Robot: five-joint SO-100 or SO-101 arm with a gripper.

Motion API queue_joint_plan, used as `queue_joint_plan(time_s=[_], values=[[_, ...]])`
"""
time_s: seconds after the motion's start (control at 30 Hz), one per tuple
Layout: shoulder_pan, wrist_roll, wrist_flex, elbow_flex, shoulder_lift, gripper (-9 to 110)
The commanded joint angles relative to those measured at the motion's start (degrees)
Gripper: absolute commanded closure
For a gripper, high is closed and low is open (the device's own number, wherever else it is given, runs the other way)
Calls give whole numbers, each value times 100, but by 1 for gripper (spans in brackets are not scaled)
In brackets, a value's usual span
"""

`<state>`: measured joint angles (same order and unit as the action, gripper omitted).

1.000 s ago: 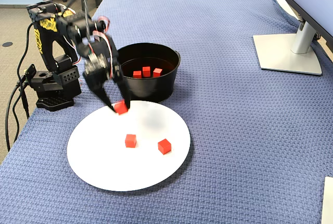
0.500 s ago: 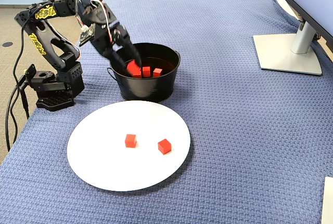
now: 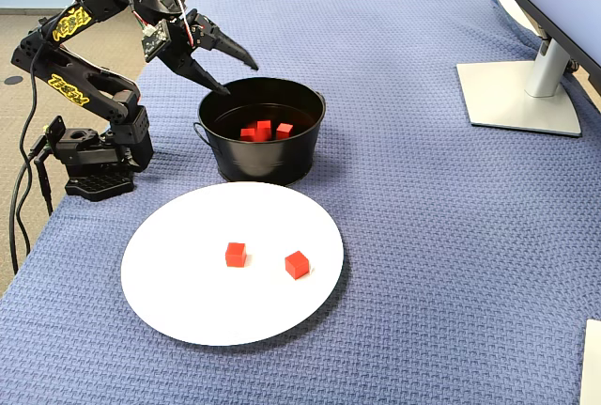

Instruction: Pick up the red cubes from the white plate and place them in the black recipient

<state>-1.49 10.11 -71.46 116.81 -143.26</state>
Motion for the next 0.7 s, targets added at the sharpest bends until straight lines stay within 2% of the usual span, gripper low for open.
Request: queue_joint_plan(time_s=[0.0,0.2,0.37,0.67], values=[[237,431,149,-53,97,71],[1230,1195,492,-299,747,74],[2522,1327,1371,-352,1687,78],[3700,1652,1740,-1178,3973,79]])
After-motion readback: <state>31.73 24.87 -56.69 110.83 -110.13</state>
